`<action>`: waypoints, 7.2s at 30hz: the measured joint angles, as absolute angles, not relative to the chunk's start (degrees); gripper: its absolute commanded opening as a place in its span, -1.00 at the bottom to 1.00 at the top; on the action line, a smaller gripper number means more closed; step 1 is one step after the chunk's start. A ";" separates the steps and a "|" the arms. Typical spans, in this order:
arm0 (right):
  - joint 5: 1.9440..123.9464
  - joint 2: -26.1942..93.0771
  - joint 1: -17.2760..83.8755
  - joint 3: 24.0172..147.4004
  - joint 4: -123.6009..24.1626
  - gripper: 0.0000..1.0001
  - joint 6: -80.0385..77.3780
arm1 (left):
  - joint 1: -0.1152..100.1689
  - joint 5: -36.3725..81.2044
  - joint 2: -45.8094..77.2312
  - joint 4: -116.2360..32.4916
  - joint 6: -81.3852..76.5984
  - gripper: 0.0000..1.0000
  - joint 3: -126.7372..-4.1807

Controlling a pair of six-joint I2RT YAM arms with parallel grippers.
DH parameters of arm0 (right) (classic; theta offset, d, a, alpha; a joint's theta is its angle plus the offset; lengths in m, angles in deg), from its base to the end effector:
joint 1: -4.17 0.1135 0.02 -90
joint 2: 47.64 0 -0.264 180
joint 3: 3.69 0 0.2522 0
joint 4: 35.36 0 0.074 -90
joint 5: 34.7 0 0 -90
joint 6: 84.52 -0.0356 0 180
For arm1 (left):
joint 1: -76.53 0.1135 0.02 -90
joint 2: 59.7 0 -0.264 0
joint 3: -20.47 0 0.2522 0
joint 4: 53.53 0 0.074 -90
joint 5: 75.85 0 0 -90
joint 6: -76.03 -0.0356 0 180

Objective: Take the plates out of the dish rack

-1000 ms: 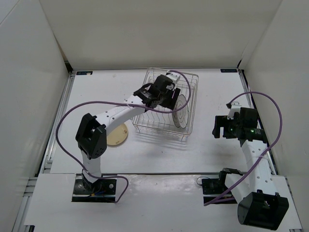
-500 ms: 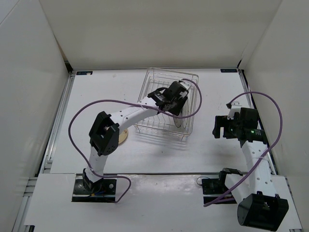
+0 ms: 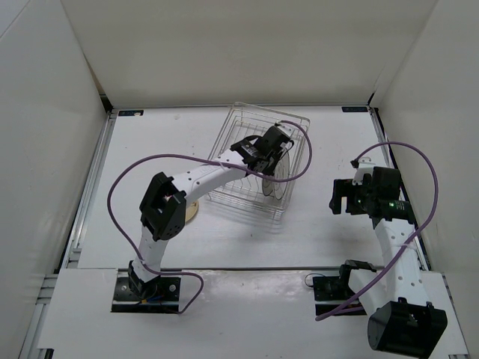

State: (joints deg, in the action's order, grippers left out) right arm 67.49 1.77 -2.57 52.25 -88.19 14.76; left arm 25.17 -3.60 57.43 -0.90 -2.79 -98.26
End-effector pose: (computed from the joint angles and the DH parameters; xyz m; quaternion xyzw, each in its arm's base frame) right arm 0.1736 -0.0130 0.2640 -0.0600 0.9218 0.0460 0.3802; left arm 0.2959 -0.3528 0.2716 0.2716 0.8924 -0.0468 0.3572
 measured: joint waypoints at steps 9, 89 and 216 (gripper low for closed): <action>67.51 1.79 -2.57 52.25 -88.19 0.80 14.78 | 24.39 -5.42 56.40 0.55 -4.00 -0.78 -100.62; 69.83 7.10 -2.55 57.71 -93.24 0.80 14.06 | 36.21 29.20 6.19 -31.04 46.23 1.00 -16.21; 48.56 47.23 37.97 89.89 -89.44 -0.45 9.04 | 28.43 -4.57 -13.09 2.75 31.39 1.00 -22.11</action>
State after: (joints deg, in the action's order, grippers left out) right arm 48.56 47.23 37.97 89.89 -89.44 9.04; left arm 28.43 -4.57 -13.09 2.75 31.39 -22.11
